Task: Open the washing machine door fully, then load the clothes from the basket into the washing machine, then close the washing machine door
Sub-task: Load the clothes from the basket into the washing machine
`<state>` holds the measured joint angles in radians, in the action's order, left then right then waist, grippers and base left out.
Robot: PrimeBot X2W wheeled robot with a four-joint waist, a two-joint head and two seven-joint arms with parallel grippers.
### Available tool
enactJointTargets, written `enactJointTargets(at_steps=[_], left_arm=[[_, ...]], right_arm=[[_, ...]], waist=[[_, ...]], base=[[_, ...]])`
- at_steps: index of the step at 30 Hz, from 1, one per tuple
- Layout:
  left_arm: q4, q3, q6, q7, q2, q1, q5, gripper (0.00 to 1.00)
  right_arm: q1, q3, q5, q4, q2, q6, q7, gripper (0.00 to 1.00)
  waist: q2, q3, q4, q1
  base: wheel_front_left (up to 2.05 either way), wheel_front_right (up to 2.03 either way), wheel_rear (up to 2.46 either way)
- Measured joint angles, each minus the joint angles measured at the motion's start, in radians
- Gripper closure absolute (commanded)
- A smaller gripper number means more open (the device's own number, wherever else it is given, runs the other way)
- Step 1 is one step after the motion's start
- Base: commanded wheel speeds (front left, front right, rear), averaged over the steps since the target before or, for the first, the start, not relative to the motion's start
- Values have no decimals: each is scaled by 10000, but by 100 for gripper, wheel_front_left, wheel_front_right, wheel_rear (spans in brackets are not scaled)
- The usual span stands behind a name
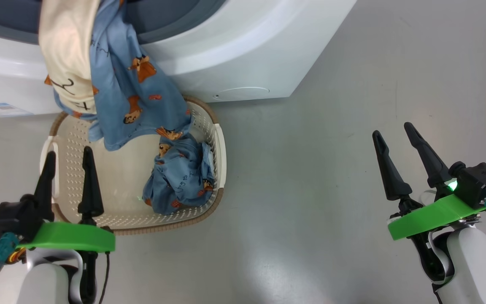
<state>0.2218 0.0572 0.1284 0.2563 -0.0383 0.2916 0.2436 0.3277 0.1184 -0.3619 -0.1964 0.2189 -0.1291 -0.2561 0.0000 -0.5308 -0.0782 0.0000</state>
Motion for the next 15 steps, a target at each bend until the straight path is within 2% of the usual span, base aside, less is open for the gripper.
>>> enactJointTargets(at_steps=[8,15], left_arm=[[731,-176,0,0,13,371,201,0],[2031,-518,0,-6,10,1158,387,0]], right_arm=[[8,-10,0,17,-17,0,0,0],[25,17,0,38,-38,0,0,0]], waist=[[0,-126,-22,0],[0,-290,7,0]], base=[[0,0,0],[0,0,0]])
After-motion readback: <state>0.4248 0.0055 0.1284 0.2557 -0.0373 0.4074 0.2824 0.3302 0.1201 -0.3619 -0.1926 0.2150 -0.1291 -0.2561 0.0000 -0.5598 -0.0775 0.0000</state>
